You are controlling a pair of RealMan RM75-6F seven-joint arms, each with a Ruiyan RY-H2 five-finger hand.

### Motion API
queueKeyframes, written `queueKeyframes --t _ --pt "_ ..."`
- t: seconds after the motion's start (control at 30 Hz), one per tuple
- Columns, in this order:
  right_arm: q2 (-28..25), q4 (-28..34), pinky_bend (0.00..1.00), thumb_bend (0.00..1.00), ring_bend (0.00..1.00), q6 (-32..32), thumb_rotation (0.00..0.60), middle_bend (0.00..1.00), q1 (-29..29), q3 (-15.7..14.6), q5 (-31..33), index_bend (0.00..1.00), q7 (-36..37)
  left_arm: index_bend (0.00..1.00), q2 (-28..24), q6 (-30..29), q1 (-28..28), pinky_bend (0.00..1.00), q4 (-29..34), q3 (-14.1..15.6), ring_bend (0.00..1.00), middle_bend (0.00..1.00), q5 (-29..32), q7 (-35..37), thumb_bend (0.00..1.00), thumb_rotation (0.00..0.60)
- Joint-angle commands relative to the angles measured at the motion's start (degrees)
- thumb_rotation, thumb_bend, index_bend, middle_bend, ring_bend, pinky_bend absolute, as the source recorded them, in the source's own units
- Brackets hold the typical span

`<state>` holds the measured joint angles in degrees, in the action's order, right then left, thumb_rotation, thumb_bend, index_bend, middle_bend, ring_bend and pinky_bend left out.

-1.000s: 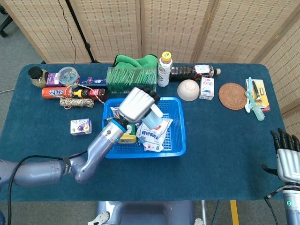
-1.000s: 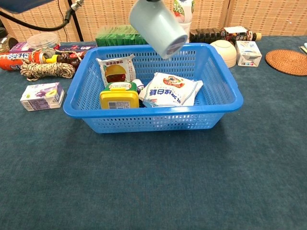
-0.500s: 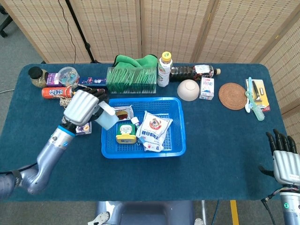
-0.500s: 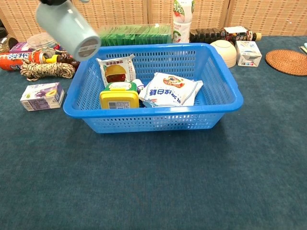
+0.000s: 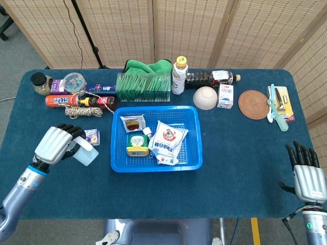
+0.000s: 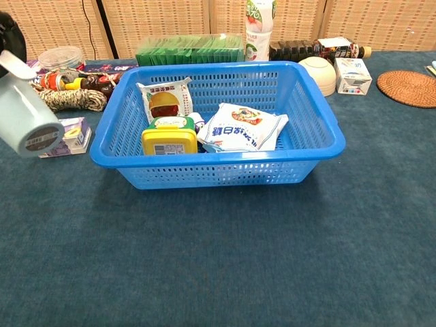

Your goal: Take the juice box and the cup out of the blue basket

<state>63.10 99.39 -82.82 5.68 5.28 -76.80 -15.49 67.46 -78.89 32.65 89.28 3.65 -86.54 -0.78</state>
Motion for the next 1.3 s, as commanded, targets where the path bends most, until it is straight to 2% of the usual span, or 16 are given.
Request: queueKeyframes --t 0.03,0.33,0.4,0.43,0.53,0.57,0.6,0.67,0.83,1.0,1.13,1.3 --pt "0.02 0.03 0.00 0.00 0.00 -0.21 0.600 0.00 -0.07 -0.10 -0.39 0.00 -0.07 0.61 2.10 -0.55 -1.77 0.49 -2.45 0.78 0.46 0.52 -0.77 0.47 0.48 0.600" --pt "-0.07 0.00 0.00 0.00 0.00 0.03 0.600 0.00 -0.07 -0.34 -0.92 0.00 0.04 0.59 7.76 3.12 -3.89 0.49 -9.41 1.22 0.42 0.51 -0.63 5.52 0.47 0.600" --pt "0.01 -0.06 0.00 0.00 0.00 0.04 0.600 0.00 -0.08 -0.43 -1.06 0.00 -0.09 0.56 8.96 4.44 -3.78 0.44 -10.91 1.23 0.37 0.47 -0.83 6.97 0.46 0.600" --pt "0.04 -0.05 0.00 0.00 0.00 0.08 0.600 0.00 -0.08 -0.47 -1.11 0.00 -0.15 0.53 9.27 5.13 -3.70 0.38 -11.43 1.39 0.32 0.42 -1.06 7.53 0.45 0.600" --pt "0.07 0.00 0.00 0.00 0.00 0.10 0.600 0.00 -0.07 -0.49 -1.16 0.00 -0.27 0.34 9.74 6.67 -3.60 0.14 -12.30 1.97 0.09 0.18 -1.90 9.42 0.37 0.600" --pt "0.10 -0.01 0.00 0.00 0.00 0.08 0.600 0.00 -0.08 -0.47 -1.14 0.00 -0.31 0.21 9.74 7.06 -3.59 0.07 -12.51 2.17 0.03 0.08 -2.11 9.80 0.33 0.600" --pt "0.13 -0.03 0.00 0.00 0.00 0.10 0.600 0.00 -0.08 -0.45 -1.10 0.00 -0.36 0.09 9.59 7.84 -3.53 0.02 -12.76 2.47 0.00 0.02 -2.25 10.08 0.29 0.600" --pt "0.19 -0.07 0.00 0.00 0.00 0.32 0.600 0.00 -0.01 -0.51 -1.07 0.00 -0.50 0.00 8.52 9.91 -3.21 0.00 -12.27 3.03 0.00 0.00 -2.35 11.28 0.25 0.600" --pt "0.13 0.14 0.00 0.00 0.00 0.01 0.600 0.00 -0.15 -0.45 -1.24 0.00 -0.43 0.00 5.91 7.31 -4.37 0.00 -10.51 2.42 0.00 0.00 -3.63 13.43 0.20 0.600" --pt "-0.02 0.37 0.00 0.00 0.00 -0.28 0.600 0.00 -0.30 -0.50 -1.59 0.00 -0.30 0.00 1.12 3.36 -7.31 0.00 -5.51 2.64 0.00 0.00 -3.88 13.69 0.19 0.600" --pt "-0.17 0.54 0.00 0.00 0.00 -0.74 0.600 0.00 -0.48 -0.57 -2.15 0.00 -0.19 0.00 -2.12 -1.71 -12.32 0.00 -1.21 3.11 0.00 0.00 -2.15 11.23 0.16 0.600" --pt "-0.36 0.58 0.00 0.00 0.00 -1.37 0.600 0.00 -0.70 -0.67 -3.01 0.00 0.01 0.00 -5.17 -4.15 -17.40 0.00 4.63 3.80 0.00 0.00 2.50 4.74 0.15 0.600"
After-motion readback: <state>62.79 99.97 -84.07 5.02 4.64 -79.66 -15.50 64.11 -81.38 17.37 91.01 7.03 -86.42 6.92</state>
